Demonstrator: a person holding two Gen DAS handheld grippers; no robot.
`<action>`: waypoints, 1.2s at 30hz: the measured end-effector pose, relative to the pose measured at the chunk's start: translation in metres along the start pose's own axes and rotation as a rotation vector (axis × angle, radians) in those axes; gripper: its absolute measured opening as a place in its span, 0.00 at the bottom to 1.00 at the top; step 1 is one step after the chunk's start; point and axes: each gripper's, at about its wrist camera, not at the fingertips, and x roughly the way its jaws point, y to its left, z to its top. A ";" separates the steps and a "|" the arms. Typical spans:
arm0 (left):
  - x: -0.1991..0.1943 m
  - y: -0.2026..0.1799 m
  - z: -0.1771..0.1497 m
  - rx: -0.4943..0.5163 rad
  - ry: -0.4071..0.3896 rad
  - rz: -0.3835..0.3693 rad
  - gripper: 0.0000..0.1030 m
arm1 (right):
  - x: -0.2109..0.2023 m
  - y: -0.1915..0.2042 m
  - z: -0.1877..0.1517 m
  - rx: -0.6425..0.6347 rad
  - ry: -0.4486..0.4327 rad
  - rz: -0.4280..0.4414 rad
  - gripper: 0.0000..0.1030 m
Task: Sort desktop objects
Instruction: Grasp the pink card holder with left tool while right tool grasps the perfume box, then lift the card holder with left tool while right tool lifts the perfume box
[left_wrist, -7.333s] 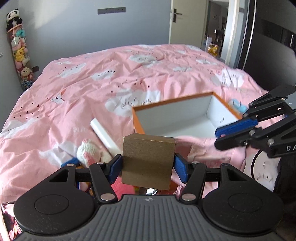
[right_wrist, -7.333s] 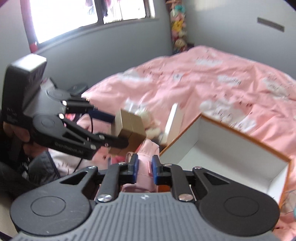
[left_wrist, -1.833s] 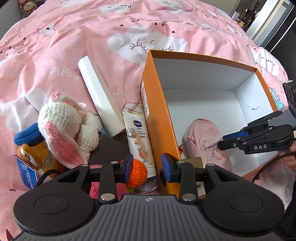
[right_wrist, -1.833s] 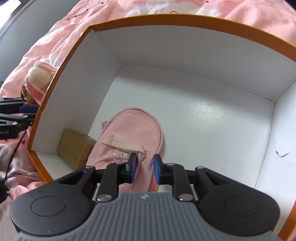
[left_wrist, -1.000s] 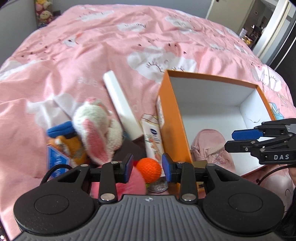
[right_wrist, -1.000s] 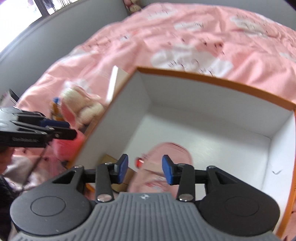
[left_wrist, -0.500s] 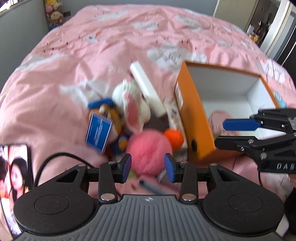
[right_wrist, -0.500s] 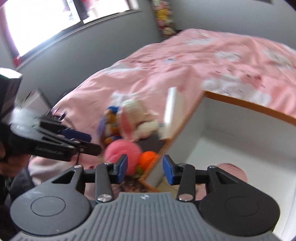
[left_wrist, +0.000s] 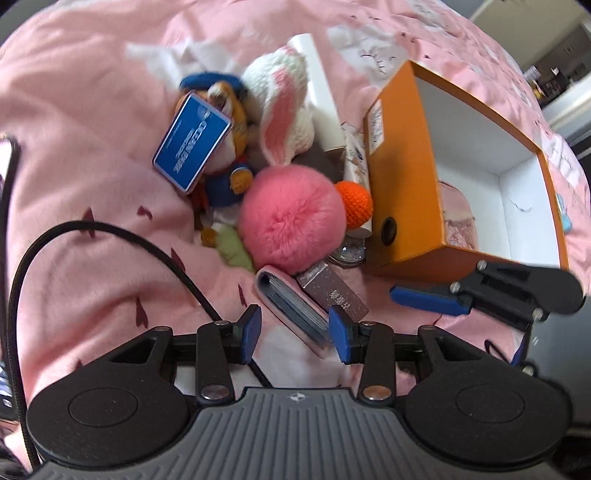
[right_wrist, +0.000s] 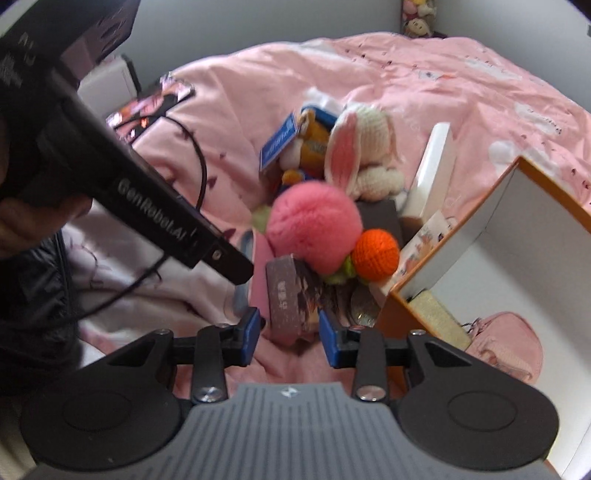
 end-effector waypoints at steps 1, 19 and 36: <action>0.002 0.002 0.000 -0.017 0.002 -0.007 0.47 | 0.003 0.001 -0.001 -0.011 0.010 -0.003 0.37; 0.014 -0.008 -0.002 0.059 -0.035 0.026 0.38 | 0.021 0.002 -0.006 -0.047 0.007 -0.036 0.26; 0.022 -0.009 -0.004 0.081 -0.051 0.038 0.38 | 0.040 0.009 -0.002 -0.123 0.017 -0.096 0.28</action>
